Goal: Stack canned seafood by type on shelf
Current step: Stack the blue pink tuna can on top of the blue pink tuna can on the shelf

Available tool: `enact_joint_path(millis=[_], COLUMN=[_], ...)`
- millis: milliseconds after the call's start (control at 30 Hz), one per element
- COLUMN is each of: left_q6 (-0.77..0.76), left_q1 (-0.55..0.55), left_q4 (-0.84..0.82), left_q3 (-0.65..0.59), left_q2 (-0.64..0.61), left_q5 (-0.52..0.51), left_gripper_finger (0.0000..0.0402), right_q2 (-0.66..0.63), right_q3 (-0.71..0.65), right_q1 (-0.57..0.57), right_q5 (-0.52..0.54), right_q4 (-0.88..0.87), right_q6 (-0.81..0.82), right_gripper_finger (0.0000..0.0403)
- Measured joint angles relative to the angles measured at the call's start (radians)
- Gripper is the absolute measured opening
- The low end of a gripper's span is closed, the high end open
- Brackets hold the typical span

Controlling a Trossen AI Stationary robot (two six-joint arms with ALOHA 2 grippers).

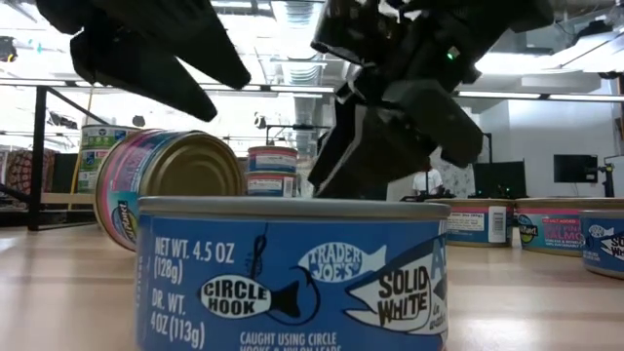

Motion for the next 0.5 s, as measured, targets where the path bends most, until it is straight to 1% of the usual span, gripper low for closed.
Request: enact_joint_path(millis=[133, 200, 300, 500], left_q6=[-0.108, -0.153, -0.209, -0.351], left_q1=[0.001, -0.003, -0.018, -0.054], left_q4=[-0.217, -0.277, -0.331, -0.404], left_q3=[0.108, 0.143, 0.170, 0.170], left_q2=[0.077, 0.108, 0.138, 0.135], left_q5=[-0.006, 0.002, 0.000, -0.001], left_gripper_finger=[0.0295, 0.0295, 0.0295, 0.0295], right_q2=[-0.003, -0.004, -0.004, -0.003], right_q3=[0.001, 0.001, 0.001, 0.001], right_q1=[0.001, 0.000, -0.003, -0.007], right_q5=[0.000, 0.000, -0.001, -0.001], right_q4=[0.021, 0.026, 0.032, 0.038], right_q6=[-0.028, -0.040, -0.041, -0.026], right_gripper_finger=[0.0304, 0.0304, 0.0304, 0.0304])
